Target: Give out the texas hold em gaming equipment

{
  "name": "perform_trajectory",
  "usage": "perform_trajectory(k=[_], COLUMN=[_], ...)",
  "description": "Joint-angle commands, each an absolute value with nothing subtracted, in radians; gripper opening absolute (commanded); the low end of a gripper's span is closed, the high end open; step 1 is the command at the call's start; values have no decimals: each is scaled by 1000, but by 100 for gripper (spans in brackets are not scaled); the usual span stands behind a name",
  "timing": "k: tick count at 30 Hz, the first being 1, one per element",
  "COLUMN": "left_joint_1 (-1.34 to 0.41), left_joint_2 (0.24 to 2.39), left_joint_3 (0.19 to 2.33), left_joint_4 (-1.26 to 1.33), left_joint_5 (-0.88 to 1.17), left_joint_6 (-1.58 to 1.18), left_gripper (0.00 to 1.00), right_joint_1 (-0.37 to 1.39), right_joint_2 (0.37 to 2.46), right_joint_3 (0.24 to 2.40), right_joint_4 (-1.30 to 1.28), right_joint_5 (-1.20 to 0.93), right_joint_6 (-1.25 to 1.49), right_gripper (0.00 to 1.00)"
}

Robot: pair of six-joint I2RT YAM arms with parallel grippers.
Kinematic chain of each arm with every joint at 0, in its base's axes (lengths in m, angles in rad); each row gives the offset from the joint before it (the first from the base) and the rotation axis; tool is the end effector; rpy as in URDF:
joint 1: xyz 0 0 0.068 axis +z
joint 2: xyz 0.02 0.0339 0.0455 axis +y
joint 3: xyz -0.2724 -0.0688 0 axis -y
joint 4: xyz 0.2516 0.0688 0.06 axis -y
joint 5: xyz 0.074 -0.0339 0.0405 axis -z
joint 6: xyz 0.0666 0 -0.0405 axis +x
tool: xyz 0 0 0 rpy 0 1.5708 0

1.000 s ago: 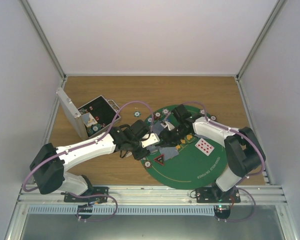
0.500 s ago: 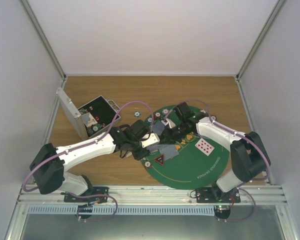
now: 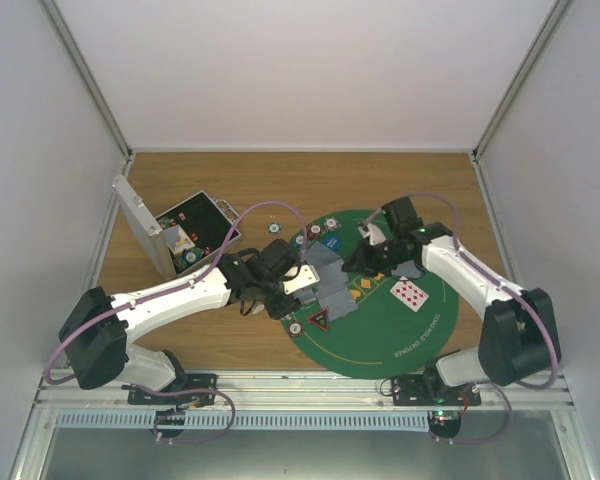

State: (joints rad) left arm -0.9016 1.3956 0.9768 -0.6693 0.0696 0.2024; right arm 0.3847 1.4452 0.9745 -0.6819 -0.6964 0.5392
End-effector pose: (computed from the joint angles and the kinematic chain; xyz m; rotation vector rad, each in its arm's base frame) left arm 0.1775 -0.2319 0.2098 1.4324 2.2819 -0.3153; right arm 0.2510 0.1477 0.2088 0.0011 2.8505 1.1923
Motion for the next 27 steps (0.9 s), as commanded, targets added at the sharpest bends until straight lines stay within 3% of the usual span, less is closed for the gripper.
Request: perform_trajectory(k=[1,9,17,27], left_joint_1=[-907,-907,-907,-907], left_joint_2=[1371,1369,1370,1367], left_joint_3=[976,974,968,960], left_joint_4=[-635,-634,-626,-621], left_joint_5=[71,74,78,74], left_joint_6=[210,210,209,210], left_gripper=[58,58,58,58], right_joint_1=[276,186,199,214], right_joint_2=[1356,1316,1312,1306], right_joint_3=[935,966,1029,978], right_joint_4=[-786,-1026,-1283,-1326], right_joint_5=[-587,-256,113,238], right_joint_6=[514,502,737,971], right_gripper=[1,1,1,1])
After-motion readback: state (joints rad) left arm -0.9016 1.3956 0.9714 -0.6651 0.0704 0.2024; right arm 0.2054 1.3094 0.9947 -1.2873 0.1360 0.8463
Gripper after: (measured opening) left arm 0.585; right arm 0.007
